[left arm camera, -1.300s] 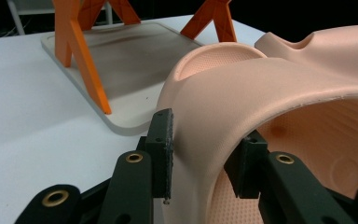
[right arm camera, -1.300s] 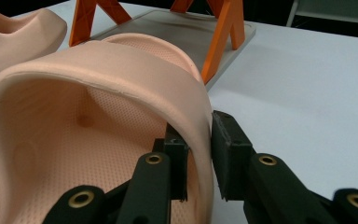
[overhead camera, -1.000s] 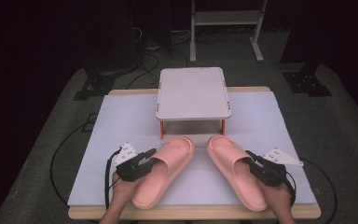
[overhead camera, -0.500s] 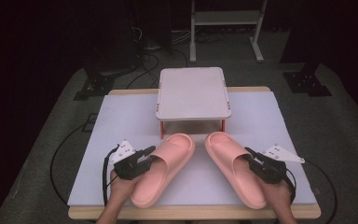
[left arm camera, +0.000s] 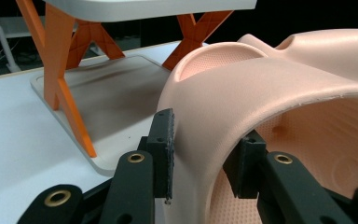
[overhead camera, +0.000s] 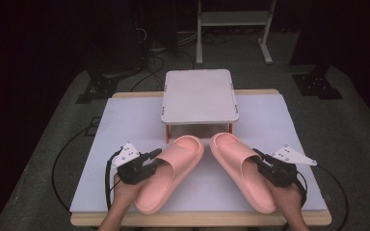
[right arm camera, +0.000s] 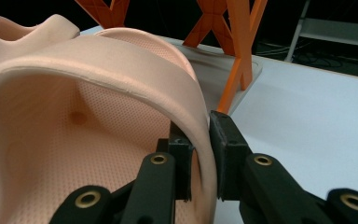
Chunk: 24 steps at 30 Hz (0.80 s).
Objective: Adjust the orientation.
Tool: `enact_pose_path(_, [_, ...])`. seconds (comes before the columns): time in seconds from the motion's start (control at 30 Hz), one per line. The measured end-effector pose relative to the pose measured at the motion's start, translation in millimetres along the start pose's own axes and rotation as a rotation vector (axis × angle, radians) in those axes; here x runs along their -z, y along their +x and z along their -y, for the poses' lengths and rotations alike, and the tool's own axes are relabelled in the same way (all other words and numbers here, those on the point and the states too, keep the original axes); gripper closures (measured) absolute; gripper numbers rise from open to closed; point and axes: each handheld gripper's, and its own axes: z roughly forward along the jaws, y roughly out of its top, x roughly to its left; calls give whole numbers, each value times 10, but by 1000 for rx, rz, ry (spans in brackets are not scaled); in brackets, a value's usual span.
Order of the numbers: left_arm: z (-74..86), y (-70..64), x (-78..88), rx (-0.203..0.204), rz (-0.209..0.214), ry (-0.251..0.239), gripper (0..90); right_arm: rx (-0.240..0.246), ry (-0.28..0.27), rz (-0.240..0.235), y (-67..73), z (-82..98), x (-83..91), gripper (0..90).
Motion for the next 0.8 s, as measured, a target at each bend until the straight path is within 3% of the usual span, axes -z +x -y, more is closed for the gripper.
enact_pose_path(0.67, [-336, -19, 110, -27, -1, -38, 663, 28, -45, -8, 81, -350, 77, 789])
enact_pose_path(0.8, [-411, -8, 122, -37, -2, -47, 663, 38, -32, -12, 83, -399, 72, 788])
